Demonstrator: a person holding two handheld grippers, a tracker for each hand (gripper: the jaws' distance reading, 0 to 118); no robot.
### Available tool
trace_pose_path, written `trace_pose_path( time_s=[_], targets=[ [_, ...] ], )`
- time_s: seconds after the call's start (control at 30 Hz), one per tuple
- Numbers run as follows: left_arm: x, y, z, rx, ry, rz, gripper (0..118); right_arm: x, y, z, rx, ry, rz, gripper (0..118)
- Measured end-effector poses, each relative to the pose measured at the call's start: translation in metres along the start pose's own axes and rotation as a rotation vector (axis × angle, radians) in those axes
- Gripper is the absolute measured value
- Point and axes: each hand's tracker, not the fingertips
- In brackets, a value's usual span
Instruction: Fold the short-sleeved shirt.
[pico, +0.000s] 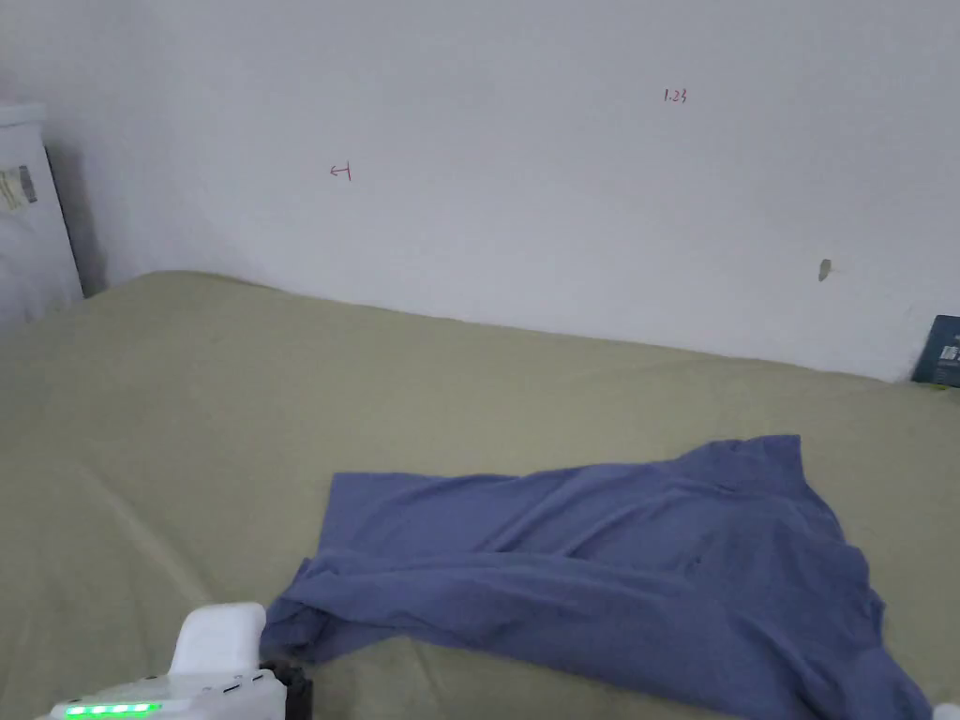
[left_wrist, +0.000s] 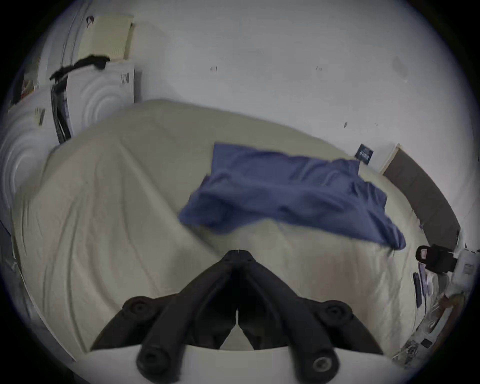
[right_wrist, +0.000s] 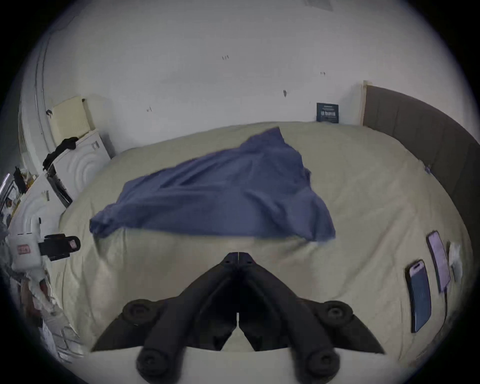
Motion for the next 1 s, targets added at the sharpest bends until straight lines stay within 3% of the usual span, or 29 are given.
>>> trace_pose_path(
  time_s=[0.17,0.2,0.27,0.3,0.4,0.43,0.5,0.53,0.57,0.63,0.7,0.77,0.8,0.83,0.9,1.0],
  targets=[
    [-0.009,0.025,-0.041,0.048,0.023,-0.019,0,0.048,0.003,-0.007,-0.009,-0.074,-0.061,1],
    [-0.010,0.032,-0.054,0.032,0.058,-0.047,10,0.056,0.005,-0.009,-0.014,-0.085,-0.079,1],
    [-0.012,0.043,-0.078,-0.037,0.052,-0.054,65,0.073,0.005,-0.012,-0.016,-0.100,-0.086,1],
    [-0.013,0.047,-0.090,-0.054,0.026,-0.054,76,0.079,0.007,-0.016,-0.017,-0.111,-0.091,1],
    [-0.001,0.052,-0.114,-0.095,0.056,-0.145,76,0.094,0.007,-0.034,-0.009,-0.104,-0.089,1],
    [0.003,0.054,-0.116,-0.089,0.078,-0.188,76,0.094,0.008,-0.041,-0.008,-0.104,-0.070,12],
    [0.010,0.058,-0.113,-0.062,0.067,-0.237,75,0.093,0.011,-0.060,-0.011,-0.058,0.014,72],
    [0.009,0.060,-0.113,-0.054,0.048,-0.227,72,0.095,0.011,-0.067,-0.021,-0.027,0.035,89],
    [0.009,0.063,-0.114,-0.052,0.004,-0.221,60,0.092,0.013,-0.075,-0.007,-0.022,0.046,89],
    [0.012,0.066,-0.109,-0.054,0.014,-0.233,17,0.087,0.016,-0.093,-0.026,-0.028,0.063,89],
    [0.016,0.067,-0.111,-0.052,0.020,-0.265,13,0.087,0.023,-0.113,-0.059,-0.071,0.068,88],
    [0.018,0.066,-0.108,-0.062,0.018,-0.274,11,0.091,0.030,-0.125,-0.058,-0.045,-0.020,85],
    [0.016,0.066,-0.107,-0.060,0.014,-0.275,11,0.097,0.035,-0.128,-0.054,-0.017,-0.075,69],
    [0.015,0.067,-0.107,-0.059,0.005,-0.273,11,0.099,0.038,-0.129,-0.049,-0.005,-0.101,13],
    [0.008,0.066,-0.106,-0.061,-0.016,-0.277,10,0.102,0.041,-0.129,-0.042,-0.052,-0.104,8],
    [0.003,0.063,-0.097,-0.033,-0.049,-0.308,10,0.107,0.039,-0.113,-0.040,-0.013,-0.121,8]
  ],
)
